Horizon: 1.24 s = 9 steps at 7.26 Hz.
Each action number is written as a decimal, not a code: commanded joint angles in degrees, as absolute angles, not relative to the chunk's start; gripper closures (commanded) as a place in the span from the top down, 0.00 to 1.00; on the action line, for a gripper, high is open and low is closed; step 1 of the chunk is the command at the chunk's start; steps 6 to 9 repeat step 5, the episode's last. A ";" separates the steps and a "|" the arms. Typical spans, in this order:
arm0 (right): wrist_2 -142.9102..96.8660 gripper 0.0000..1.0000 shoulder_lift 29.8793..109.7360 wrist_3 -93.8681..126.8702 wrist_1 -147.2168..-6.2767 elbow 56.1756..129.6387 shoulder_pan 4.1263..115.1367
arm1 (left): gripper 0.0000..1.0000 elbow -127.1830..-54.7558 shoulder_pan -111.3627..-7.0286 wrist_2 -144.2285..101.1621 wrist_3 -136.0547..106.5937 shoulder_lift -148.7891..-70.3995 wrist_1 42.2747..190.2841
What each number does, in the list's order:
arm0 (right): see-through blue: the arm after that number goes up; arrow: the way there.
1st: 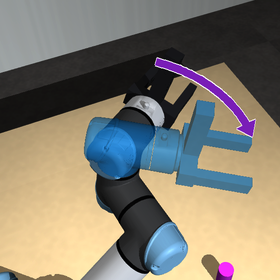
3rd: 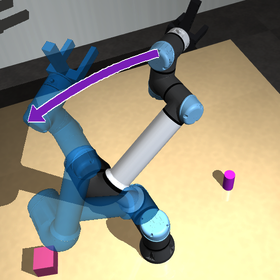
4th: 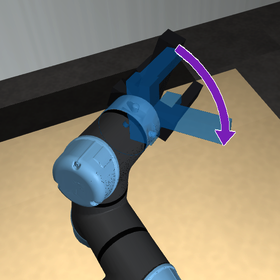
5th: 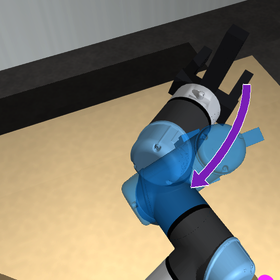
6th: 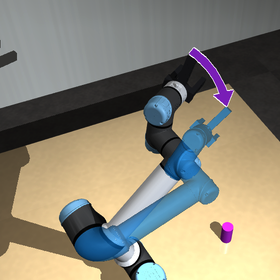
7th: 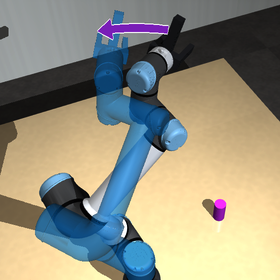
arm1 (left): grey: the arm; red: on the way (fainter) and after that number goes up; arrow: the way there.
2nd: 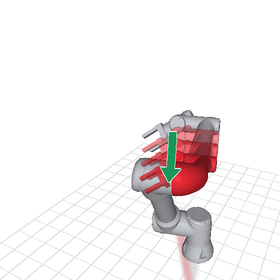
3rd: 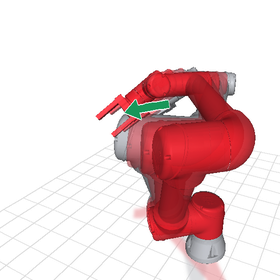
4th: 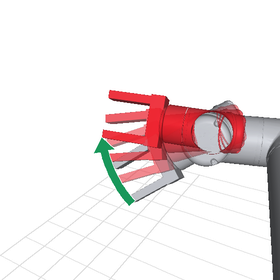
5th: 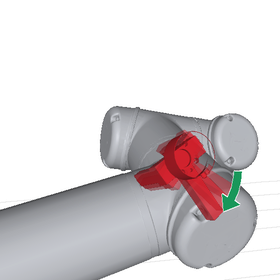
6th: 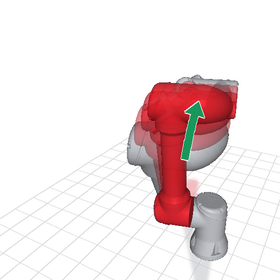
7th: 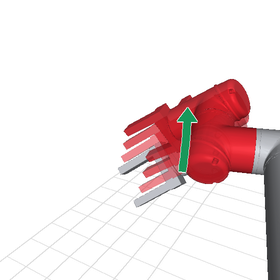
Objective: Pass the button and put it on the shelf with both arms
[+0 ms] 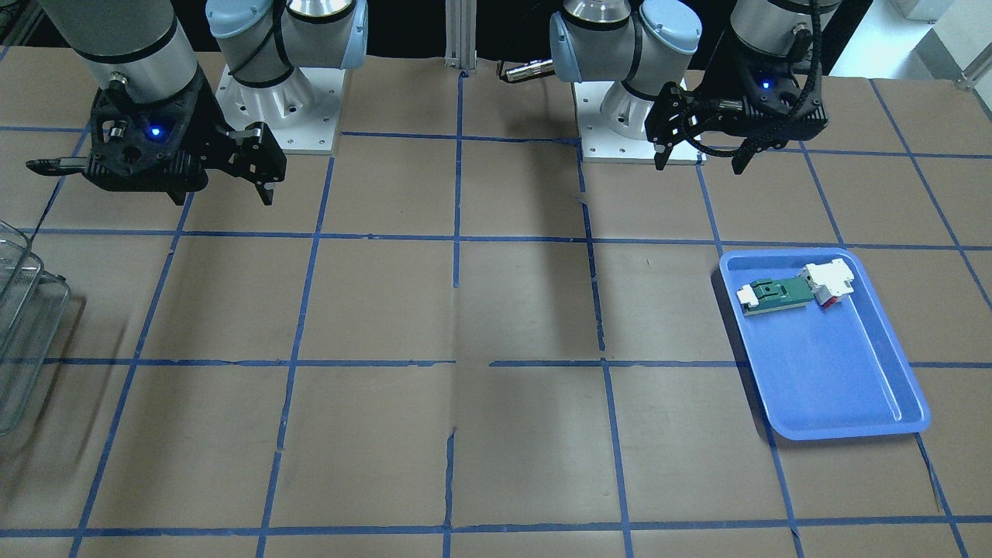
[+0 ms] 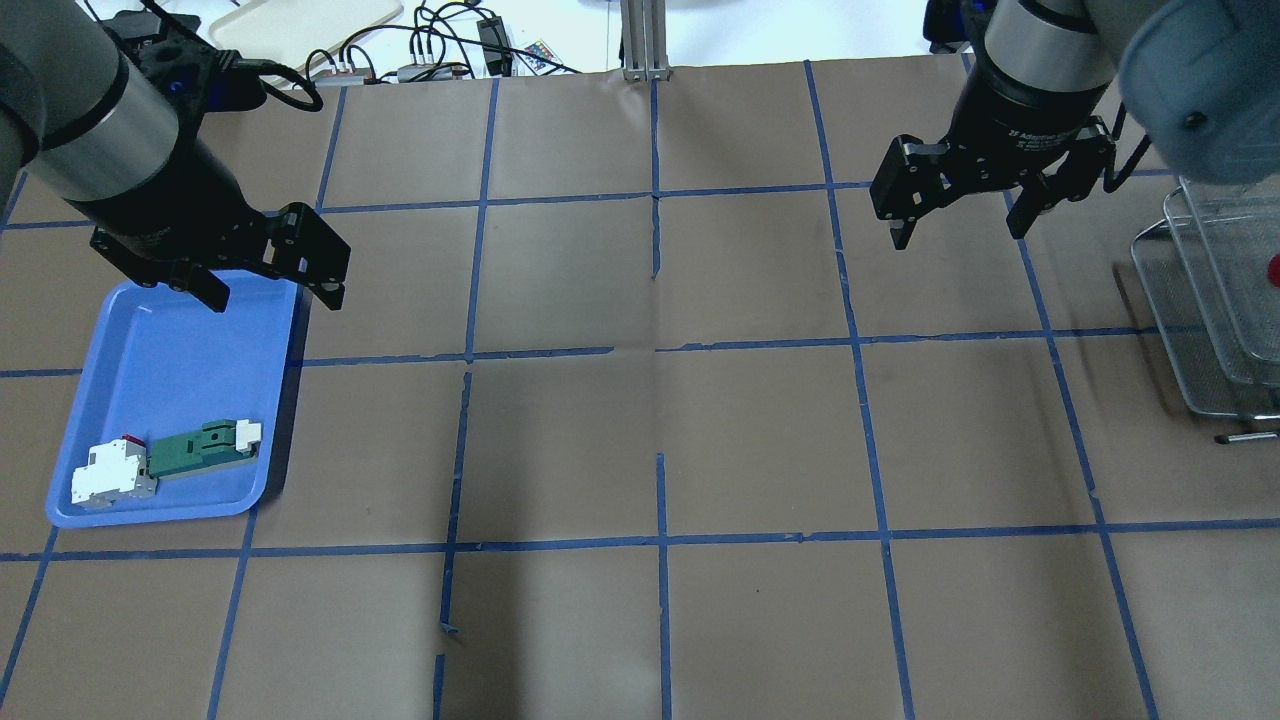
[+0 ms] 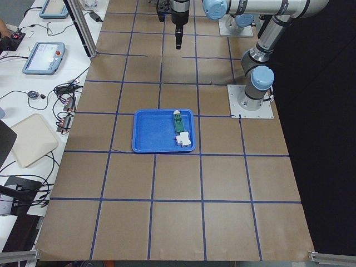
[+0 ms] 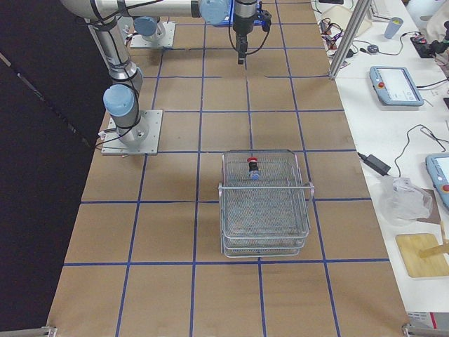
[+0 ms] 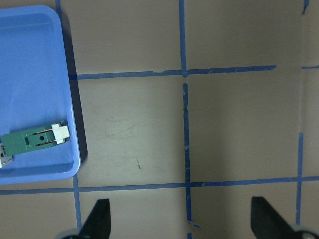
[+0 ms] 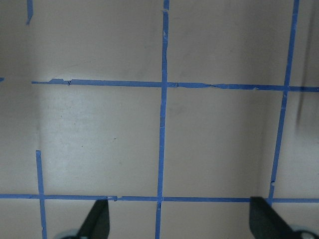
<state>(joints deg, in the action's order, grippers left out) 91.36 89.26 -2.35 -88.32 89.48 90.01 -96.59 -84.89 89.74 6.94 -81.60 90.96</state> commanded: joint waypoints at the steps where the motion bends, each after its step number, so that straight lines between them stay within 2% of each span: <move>1: 91.41 1.00 89.47 -2.29 -88.50 89.47 90.00 | 1.00 -96.59 -84.90 89.74 6.94 -81.65 90.88; 9: 91.41 1.00 89.56 -2.29 -89.38 89.47 90.00 | 1.00 -96.59 -84.90 89.74 6.94 -81.65 90.88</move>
